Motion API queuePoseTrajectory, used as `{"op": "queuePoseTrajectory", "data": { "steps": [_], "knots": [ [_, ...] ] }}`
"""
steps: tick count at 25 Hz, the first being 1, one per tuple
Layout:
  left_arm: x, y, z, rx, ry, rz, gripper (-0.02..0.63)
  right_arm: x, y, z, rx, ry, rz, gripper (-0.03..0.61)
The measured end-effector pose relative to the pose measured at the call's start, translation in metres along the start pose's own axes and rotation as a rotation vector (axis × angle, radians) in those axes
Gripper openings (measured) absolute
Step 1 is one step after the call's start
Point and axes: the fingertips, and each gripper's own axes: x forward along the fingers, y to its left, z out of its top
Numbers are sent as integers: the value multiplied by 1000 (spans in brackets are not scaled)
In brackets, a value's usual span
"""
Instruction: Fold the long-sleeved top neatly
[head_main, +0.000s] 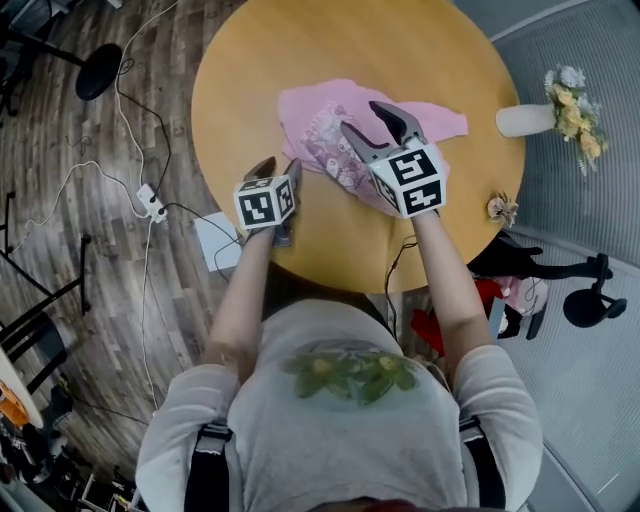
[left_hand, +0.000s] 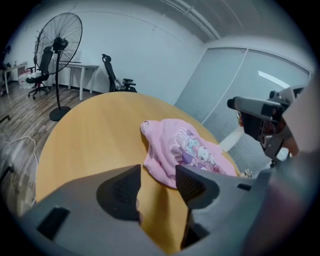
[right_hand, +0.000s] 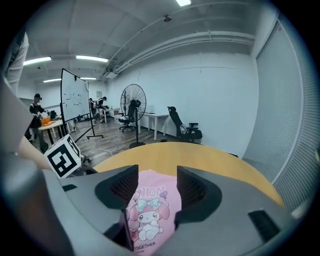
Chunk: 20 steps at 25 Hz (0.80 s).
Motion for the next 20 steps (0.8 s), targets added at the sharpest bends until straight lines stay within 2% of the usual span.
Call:
{"op": "queuePoseTrajectory", "data": {
  "steps": [5,10,14,17,20],
  "knots": [
    [14,8,-5,-144,6,-17,191,64,-11,-1,-75,78,100,249],
    [22,10,-12,-137,17,4,158,126,-17,-5,-165,159,207,249],
    [22,15,-12,-171,1,23,91,171,-15,-9,-216,209,282,249],
    [24,8,-11,-187,3,-26,91,196,1,-26,-282,295,400,249],
    [28,7,-9,-180,8,-9,91,207,16,-50,-356,411,518,249]
  ]
}}
